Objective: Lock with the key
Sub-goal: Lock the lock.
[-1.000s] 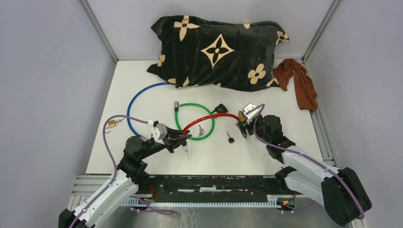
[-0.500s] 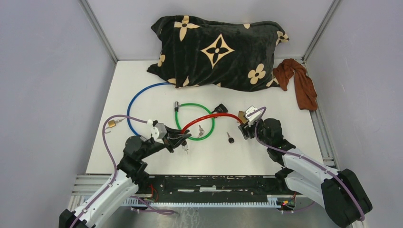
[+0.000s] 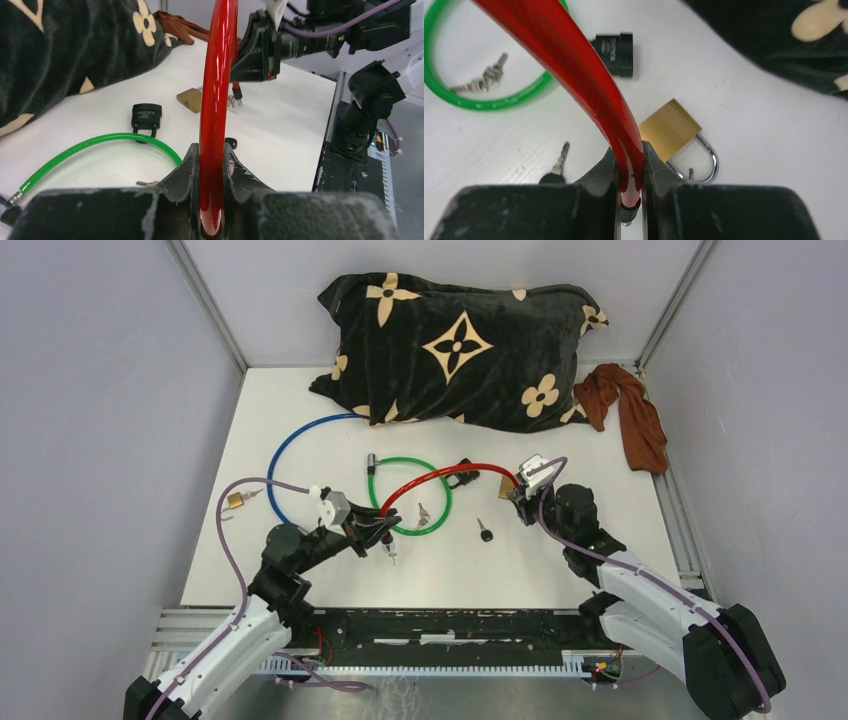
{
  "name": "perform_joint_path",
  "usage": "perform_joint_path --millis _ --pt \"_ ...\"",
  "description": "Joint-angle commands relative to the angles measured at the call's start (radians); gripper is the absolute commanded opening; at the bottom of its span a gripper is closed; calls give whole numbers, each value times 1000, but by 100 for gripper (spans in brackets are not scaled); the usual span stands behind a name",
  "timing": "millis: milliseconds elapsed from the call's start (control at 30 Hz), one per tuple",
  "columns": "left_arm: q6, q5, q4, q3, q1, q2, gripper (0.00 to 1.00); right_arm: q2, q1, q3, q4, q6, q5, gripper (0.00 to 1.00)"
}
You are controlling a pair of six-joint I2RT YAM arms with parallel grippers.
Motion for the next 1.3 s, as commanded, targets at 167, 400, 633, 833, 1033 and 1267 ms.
perform_joint_path --millis 167,400,633,833,1033,1267 --pt "-39 -38 114 60 4 140 13 -22 -6 314 5 188 -64 0" --pt "13 2 201 53 4 285 21 -46 -41 425 53 294 -156 0" --pt "14 65 331 39 3 345 46 -17 -44 570 -54 262 -178 0" --pt "9 16 375 10 -8 353 61 18 -43 585 -64 281 -202 0" --pt "30 170 374 14 -14 329 71 49 -45 645 -120 237 -68 0" --pt "165 272 182 16 -15 268 88 62 -40 692 -173 208 47 0"
